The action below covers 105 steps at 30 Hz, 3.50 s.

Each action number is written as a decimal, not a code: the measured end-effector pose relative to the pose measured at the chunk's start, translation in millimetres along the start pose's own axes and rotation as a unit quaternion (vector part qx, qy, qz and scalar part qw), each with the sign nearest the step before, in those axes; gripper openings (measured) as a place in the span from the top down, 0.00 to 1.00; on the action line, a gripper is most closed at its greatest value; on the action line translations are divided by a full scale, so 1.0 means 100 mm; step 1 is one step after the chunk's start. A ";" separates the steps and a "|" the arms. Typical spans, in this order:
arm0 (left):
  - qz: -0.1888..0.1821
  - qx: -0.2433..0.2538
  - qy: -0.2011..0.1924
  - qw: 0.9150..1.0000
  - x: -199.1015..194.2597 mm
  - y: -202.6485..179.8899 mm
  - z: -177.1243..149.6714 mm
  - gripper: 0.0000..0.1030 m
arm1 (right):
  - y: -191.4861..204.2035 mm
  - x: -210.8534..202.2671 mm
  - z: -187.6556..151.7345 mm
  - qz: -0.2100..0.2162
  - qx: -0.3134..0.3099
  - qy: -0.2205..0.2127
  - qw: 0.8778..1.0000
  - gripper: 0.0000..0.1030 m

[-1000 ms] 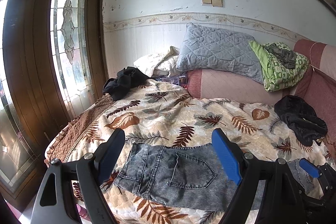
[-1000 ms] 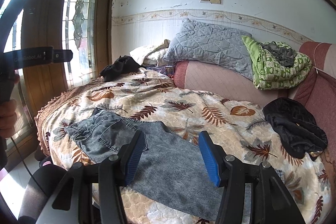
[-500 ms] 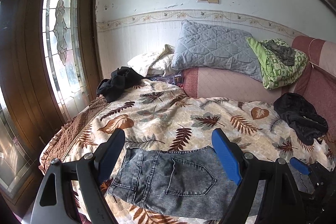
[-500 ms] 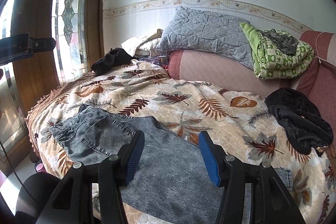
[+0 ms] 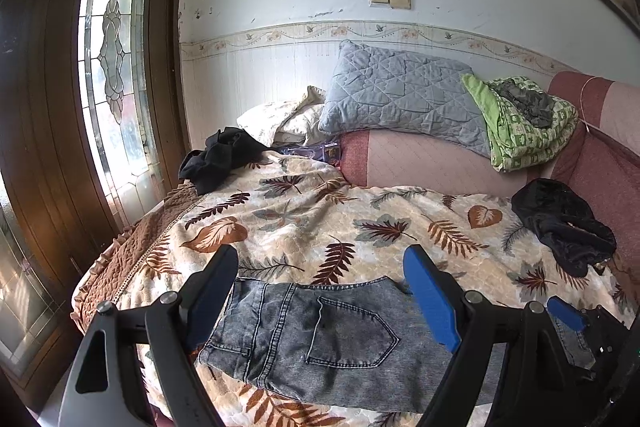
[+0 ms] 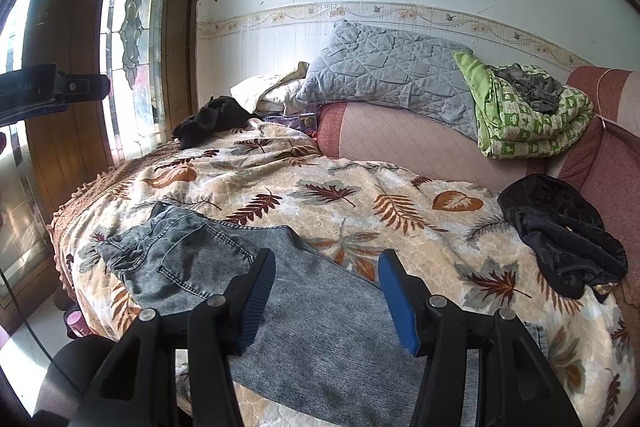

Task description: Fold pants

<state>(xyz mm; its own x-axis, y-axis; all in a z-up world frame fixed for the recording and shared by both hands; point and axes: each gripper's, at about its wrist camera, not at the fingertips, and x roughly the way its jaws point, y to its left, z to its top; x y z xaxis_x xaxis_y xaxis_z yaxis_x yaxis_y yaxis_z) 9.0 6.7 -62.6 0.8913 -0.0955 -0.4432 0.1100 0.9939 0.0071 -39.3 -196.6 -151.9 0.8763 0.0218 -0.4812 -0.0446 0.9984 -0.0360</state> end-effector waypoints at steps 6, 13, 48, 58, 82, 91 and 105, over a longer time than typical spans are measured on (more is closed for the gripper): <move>-0.010 0.011 -0.005 1.000 -0.19 -0.16 0.03 0.17 | -0.16 -0.34 -0.01 -0.016 0.016 -0.025 0.999 0.44; -0.019 0.013 0.009 1.000 -0.20 -0.38 0.02 0.17 | -0.43 -0.78 -0.08 -0.048 0.038 -0.043 0.997 0.44; -0.028 0.026 0.033 0.999 -0.07 -0.51 -0.08 0.17 | -0.38 -0.87 -0.07 -0.054 0.030 -0.042 0.997 0.44; -0.019 0.039 0.045 0.998 -0.05 -0.52 -0.17 0.17 | -0.58 -0.96 -0.11 -0.085 0.050 -0.031 0.995 0.44; -0.100 0.163 0.266 0.945 0.72 -1.54 -1.20 0.18 | -3.00 -0.33 -1.73 0.000 0.547 0.162 0.821 0.23; -0.066 0.177 0.289 0.938 1.15 -1.62 -1.40 0.18 | -3.04 0.11 -1.97 0.033 0.571 0.231 0.787 0.24; -0.051 0.142 0.324 0.934 1.45 -1.36 -1.54 0.18 | -2.74 0.17 -1.49 0.034 0.494 0.212 0.842 0.75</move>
<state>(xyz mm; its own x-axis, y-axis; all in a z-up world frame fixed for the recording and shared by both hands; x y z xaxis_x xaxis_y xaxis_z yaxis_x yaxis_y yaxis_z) 55.7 -134.0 -265.6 0.4269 -0.0438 -0.9032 0.3739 0.9180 0.1322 -84.2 -477.3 -280.8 0.6281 0.2693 -0.7301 0.5175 0.5561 0.6504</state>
